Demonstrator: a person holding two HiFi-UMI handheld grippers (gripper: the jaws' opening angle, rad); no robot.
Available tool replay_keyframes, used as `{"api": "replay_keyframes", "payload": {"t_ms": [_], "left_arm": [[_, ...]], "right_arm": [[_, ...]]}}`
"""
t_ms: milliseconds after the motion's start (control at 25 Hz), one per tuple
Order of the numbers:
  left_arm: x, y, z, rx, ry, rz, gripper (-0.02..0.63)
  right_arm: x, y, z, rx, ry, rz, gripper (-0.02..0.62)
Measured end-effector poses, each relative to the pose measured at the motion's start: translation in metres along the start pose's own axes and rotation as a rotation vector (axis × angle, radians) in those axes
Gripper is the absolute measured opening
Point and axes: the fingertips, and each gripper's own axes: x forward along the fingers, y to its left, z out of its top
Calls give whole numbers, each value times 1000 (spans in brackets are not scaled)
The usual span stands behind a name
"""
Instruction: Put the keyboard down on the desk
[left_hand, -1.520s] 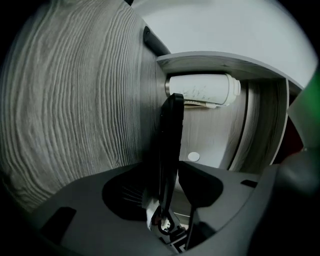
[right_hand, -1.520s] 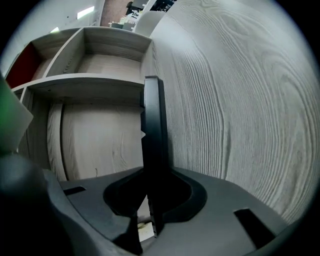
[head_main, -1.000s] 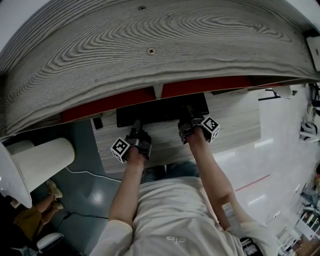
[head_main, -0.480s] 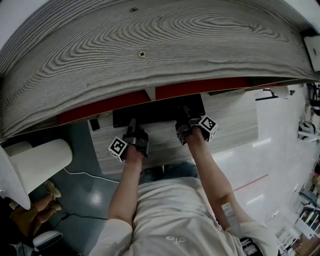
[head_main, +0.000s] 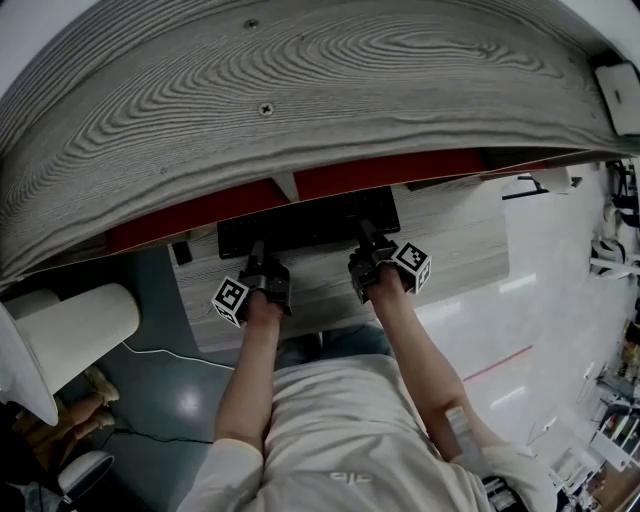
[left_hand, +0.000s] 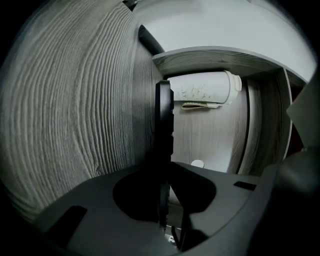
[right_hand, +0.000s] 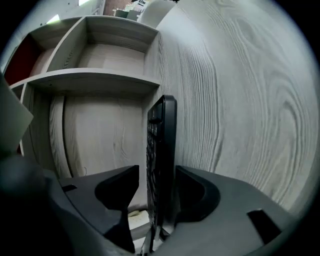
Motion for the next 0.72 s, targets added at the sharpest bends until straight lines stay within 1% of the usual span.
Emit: {"api": "replay_keyframes", "payload": {"t_ms": [120,240,560,720], "left_arm": [[0,1,0,4,0,4,83],[1,1,0,5,3,5,83],[10,8,3,-9,20,17,91],[14,13,4,-22,35,73,109]], "right_arm": [[-11,-7,4,-62,-24,-19,180],[-12,-11,6,-65,-31,-16,132],[2,-13,11,-60,-53,-35,121],[8,-15,12,-34,-68,-49,120]]}}
